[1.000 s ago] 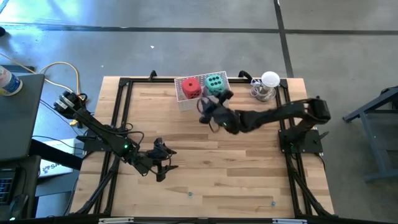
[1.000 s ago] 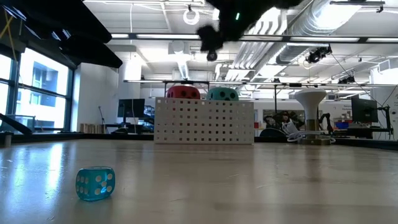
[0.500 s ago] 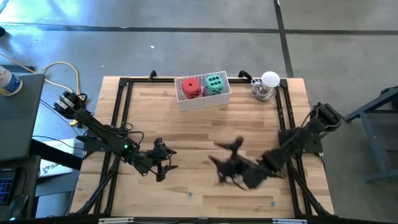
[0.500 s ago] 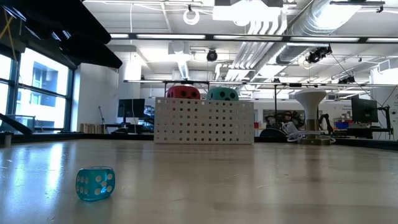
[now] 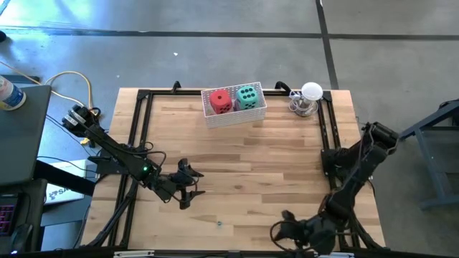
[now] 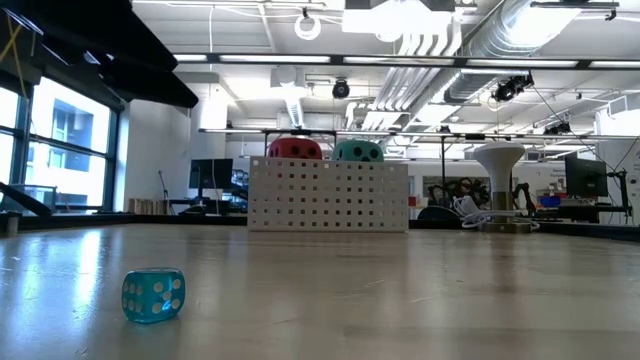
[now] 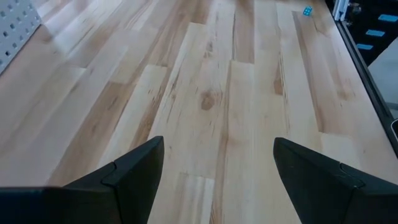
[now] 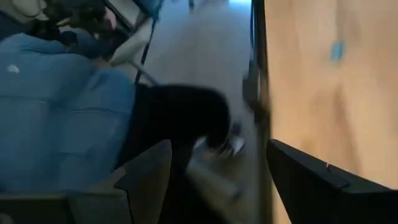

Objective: Pick & Place Dice
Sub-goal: Put the right small light blue dice into the white bin

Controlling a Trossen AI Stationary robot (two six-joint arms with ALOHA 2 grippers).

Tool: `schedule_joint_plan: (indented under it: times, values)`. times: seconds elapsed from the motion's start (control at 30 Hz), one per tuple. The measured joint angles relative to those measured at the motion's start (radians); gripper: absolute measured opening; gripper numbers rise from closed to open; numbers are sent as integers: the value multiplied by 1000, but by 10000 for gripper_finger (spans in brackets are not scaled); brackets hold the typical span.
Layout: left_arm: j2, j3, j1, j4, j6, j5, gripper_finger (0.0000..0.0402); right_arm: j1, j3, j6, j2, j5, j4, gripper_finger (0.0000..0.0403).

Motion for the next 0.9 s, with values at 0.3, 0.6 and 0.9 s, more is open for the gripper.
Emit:
schedule_joint_plan:
  times: [0.3, 0.6, 0.9]
  values:
    - [0, 0, 15, 0, 53, 0, 294, 90, 0, 719, 8, -79, -264, 245]
    - [0, 0, 46, 1, 73, 0, 294, 156, 0, 1169, 8, -189, -497, 212]
    - [0, 0, 73, 1, 73, 0, 294, 198, 0, 1469, 47, -320, -642, 205]
